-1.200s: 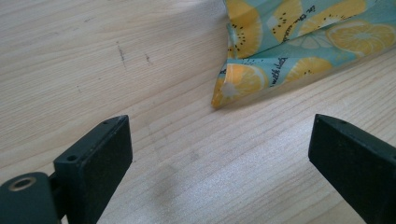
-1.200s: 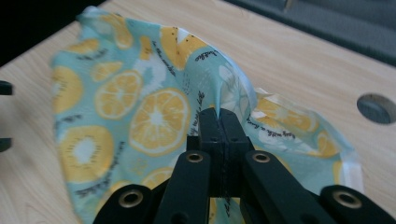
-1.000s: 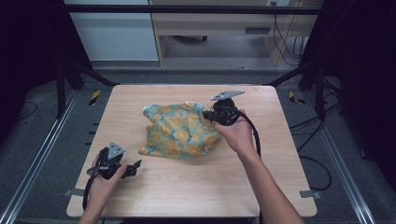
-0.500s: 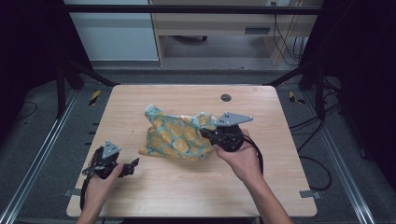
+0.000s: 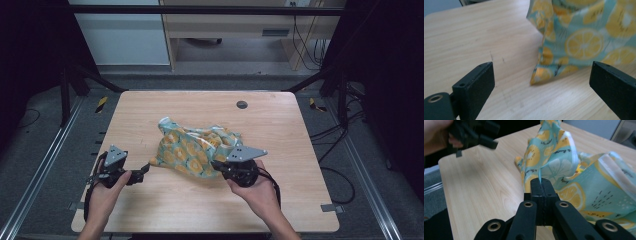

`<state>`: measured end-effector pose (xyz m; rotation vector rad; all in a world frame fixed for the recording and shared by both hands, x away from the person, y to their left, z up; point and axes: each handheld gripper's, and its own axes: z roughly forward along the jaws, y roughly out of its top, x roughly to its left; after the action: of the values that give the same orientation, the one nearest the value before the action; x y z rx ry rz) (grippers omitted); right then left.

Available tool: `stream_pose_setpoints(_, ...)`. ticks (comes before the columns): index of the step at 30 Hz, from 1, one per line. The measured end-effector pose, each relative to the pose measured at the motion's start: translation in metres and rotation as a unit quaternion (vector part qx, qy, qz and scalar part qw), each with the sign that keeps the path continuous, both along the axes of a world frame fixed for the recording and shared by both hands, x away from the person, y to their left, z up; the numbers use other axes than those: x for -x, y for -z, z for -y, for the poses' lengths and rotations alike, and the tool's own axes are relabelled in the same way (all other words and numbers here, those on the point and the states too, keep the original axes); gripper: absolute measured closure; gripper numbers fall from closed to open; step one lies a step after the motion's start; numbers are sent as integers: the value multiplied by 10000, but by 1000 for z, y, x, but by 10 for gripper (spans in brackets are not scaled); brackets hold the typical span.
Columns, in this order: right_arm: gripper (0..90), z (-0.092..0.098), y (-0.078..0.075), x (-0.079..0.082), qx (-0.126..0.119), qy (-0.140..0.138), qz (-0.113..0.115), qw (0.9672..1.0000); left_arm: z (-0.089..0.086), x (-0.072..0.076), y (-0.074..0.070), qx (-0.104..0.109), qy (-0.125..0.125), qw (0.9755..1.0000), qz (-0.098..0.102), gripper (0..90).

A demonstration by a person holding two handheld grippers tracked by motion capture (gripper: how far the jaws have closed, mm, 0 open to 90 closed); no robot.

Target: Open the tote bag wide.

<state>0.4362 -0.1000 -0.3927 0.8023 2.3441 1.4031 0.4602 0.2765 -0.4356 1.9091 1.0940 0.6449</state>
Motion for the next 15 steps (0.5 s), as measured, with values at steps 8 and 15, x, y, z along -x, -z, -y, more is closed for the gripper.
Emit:
stream_pose_setpoints(8,900,-4,21,8,-70,-139,-119,9998,21,-26,-33,-172,318,9993,-20,84)
stream_pose_setpoints(15,900,0,28,12,-208,-169,-177,9995,31,-64,-36,-405,381,9983,-158,112)
